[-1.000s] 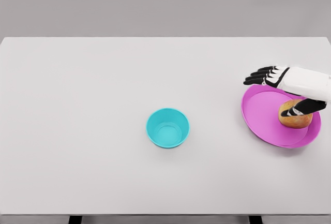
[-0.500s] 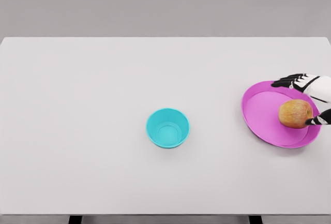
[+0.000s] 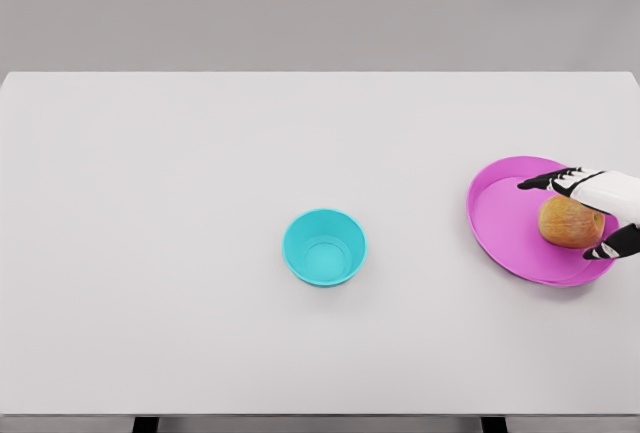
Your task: Put the apple from the pink plate into the blue bowl with your right arm
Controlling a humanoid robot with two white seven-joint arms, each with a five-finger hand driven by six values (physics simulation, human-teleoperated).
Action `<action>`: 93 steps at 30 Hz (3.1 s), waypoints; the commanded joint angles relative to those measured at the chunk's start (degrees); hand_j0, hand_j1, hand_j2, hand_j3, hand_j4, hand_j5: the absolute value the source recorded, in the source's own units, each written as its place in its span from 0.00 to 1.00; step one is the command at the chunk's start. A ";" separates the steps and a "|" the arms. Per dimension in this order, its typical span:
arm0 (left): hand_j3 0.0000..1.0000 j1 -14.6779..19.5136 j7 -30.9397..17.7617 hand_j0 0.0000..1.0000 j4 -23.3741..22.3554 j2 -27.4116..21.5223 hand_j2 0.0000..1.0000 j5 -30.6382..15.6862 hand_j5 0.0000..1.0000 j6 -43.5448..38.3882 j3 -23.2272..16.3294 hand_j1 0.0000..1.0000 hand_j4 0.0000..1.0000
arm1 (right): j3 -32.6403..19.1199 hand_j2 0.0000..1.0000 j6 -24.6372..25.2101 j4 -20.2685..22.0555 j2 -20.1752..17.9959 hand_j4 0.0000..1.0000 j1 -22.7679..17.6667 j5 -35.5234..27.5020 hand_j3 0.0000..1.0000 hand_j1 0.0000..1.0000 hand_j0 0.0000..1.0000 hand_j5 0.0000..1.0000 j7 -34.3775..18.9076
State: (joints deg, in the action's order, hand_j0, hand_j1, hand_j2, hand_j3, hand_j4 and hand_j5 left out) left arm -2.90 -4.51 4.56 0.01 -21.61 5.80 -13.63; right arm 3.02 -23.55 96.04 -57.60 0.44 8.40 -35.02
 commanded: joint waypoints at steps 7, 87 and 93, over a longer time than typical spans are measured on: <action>1.00 0.00 -0.06 1.00 0.01 -0.01 1.00 0.07 1.00 0.00 0.01 1.00 1.00 | -0.29 1.00 -2.90 -0.15 1.79 1.00 0.44 7.59 1.00 1.00 1.00 1.00 0.02; 1.00 0.00 0.03 1.00 -0.17 -0.01 1.00 0.43 1.00 0.00 0.18 1.00 1.00 | -2.40 0.55 -8.35 -7.80 11.72 0.55 5.54 12.08 0.55 0.55 0.55 0.55 0.02; 1.00 0.00 0.03 1.00 -0.08 -0.01 1.00 0.43 1.00 0.00 0.18 1.00 1.00 | -2.40 0.55 -7.91 -1.56 13.75 0.55 6.07 12.08 0.55 0.55 0.55 0.55 0.02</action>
State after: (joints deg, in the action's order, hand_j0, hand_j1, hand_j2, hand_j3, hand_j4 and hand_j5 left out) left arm -2.90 -4.47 4.41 0.01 -21.17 5.80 -13.48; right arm 0.64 -31.87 92.25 -44.31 6.50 20.88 -35.02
